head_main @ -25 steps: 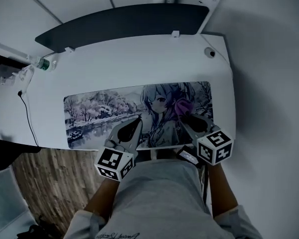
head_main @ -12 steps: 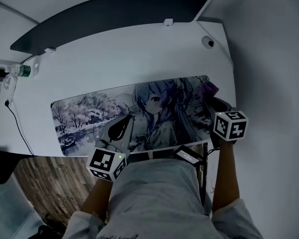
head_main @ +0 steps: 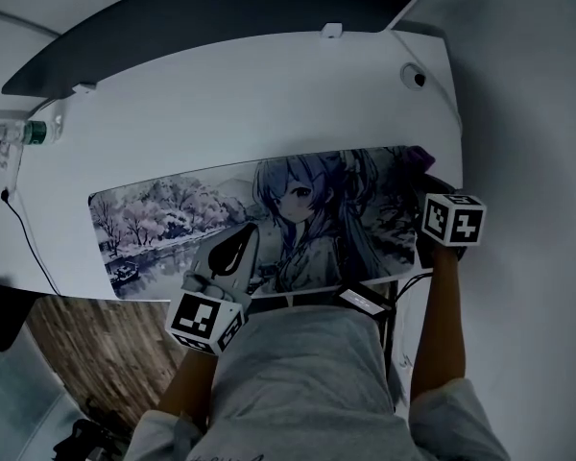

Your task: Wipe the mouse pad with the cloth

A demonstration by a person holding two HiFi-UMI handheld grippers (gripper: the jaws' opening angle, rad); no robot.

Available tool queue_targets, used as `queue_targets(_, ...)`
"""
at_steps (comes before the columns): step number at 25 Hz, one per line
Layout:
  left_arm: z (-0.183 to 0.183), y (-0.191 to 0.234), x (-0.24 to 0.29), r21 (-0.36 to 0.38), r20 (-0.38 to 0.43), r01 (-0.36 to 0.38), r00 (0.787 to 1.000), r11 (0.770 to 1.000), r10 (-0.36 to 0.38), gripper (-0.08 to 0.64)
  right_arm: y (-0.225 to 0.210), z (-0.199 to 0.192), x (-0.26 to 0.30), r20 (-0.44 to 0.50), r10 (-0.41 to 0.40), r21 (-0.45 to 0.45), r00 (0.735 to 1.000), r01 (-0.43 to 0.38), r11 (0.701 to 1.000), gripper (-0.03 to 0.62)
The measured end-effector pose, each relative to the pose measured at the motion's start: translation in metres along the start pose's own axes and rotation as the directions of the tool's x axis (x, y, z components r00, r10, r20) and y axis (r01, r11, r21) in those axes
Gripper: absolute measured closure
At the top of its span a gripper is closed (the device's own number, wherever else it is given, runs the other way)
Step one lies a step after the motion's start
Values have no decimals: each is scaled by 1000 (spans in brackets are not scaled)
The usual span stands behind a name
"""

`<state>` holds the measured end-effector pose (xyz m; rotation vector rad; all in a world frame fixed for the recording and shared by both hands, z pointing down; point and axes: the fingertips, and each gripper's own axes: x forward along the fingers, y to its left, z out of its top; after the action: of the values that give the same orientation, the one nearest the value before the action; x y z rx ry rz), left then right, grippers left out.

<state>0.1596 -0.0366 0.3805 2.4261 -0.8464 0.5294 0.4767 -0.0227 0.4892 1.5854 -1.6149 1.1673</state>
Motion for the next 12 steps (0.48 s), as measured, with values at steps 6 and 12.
queue_targets(6,-4,5,2,-29,-14,-28,1000,999,28,546,1,-3,18,-48,32,20,998,-31,999,499)
queue_targets(12,-5,-2,1,-20,-8,-38,999,999,38,546,3,-4,22,-52,55,35,997,-53,998,500)
